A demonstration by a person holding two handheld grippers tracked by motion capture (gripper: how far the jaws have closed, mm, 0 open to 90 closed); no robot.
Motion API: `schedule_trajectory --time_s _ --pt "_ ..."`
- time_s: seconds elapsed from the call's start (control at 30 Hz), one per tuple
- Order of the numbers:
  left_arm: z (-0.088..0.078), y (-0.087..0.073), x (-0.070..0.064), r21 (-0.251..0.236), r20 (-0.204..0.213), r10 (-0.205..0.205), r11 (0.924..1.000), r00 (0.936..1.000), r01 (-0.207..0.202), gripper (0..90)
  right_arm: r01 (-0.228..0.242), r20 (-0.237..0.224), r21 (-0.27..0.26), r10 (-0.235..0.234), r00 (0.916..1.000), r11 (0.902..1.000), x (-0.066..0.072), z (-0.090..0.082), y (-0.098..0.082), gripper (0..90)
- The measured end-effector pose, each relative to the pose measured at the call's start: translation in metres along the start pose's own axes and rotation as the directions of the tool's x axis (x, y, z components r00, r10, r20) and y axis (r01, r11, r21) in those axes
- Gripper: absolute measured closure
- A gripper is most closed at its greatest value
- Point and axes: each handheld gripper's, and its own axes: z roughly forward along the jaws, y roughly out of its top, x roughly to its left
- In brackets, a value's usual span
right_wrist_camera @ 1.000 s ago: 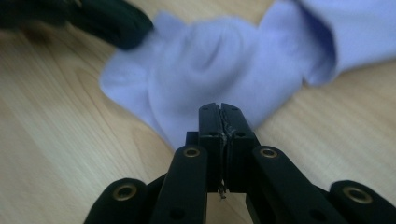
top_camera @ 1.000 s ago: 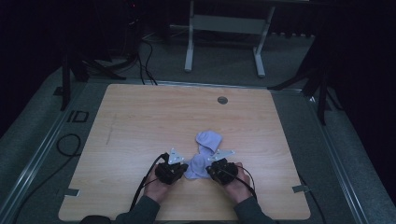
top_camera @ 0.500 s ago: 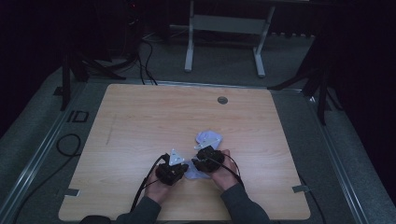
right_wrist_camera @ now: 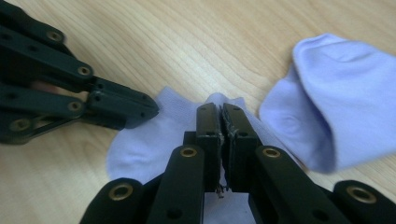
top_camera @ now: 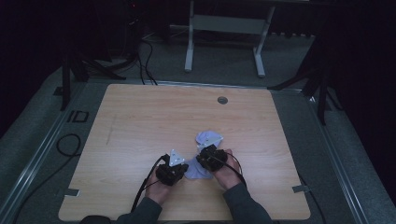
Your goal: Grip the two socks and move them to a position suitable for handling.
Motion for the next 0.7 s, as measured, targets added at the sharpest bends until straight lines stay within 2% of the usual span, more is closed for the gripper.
schedule_trajectory --time_s 0.23,0.43,0.57,0.7 --pt "0.000 0.000 0.000 -0.003 -0.002 -0.006 1.0000 1.0000 0.006 90.0 -0.056 -0.009 -0.047 0.056 0.9984 0.9973 -0.014 -0.021 -0.019 85.6" --pt "0.000 -0.001 0.000 -0.005 0.001 -0.013 0.9999 0.9999 0.013 90.0 -0.086 0.011 -0.069 0.087 0.9961 0.9939 -0.030 -0.036 -0.040 85.6" --pt "0.000 -0.001 0.000 -0.007 0.006 -0.018 0.9998 0.9998 0.019 89.9 -0.095 0.039 -0.053 0.097 0.9945 0.9940 -0.041 -0.045 -0.059 85.6" --pt "0.000 -0.001 0.001 -0.005 0.008 -0.016 0.9999 0.9998 0.016 89.9 -0.131 0.048 -0.041 0.133 0.9899 0.9905 -0.051 -0.052 -0.079 85.1"
